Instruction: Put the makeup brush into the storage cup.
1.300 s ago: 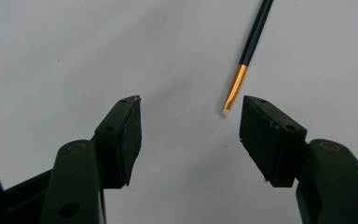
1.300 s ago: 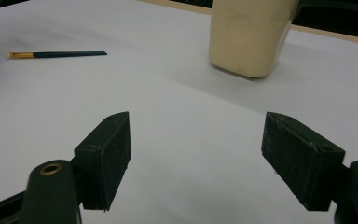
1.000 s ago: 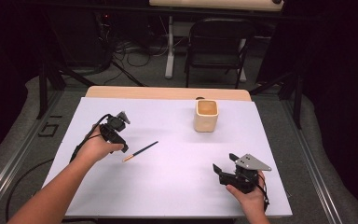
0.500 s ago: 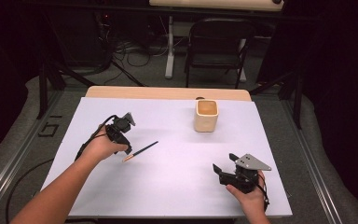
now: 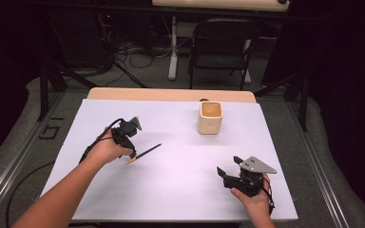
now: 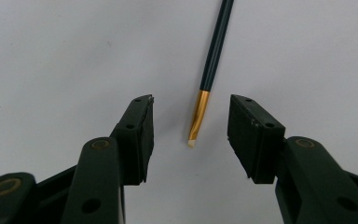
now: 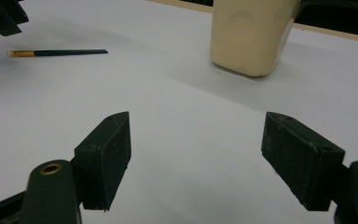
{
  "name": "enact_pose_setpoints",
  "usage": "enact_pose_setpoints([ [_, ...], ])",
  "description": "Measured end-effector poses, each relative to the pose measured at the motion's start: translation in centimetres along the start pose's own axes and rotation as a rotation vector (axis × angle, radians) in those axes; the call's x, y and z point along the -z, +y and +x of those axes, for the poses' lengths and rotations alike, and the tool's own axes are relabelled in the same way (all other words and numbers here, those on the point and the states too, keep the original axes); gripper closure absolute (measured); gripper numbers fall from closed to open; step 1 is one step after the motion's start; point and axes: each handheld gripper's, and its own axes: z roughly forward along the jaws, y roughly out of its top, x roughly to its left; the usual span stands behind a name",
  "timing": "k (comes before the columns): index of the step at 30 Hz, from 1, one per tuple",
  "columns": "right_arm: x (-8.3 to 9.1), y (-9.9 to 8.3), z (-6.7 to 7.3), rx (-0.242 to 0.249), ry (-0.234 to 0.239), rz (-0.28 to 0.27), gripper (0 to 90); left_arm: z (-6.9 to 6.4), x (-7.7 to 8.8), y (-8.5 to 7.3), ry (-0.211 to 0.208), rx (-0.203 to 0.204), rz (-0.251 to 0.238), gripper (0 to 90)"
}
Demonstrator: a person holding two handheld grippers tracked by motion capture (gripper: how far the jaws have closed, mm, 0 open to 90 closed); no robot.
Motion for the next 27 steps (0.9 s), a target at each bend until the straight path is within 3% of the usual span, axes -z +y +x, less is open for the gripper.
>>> enact_pose_setpoints([
  [9, 0.0, 0.0, 0.0, 0.002, 0.003, -0.002, 23.9, -0.5, -0.5, 0.3, 0.004, -0.035, 0.017, 55.2],
  [27, 0.0, 0.0, 0.0, 0.006, 0.008, 0.003, 23.9, -0.9, -1.6, 0.5, -0.001, -0.067, 0.058, 67.8],
])
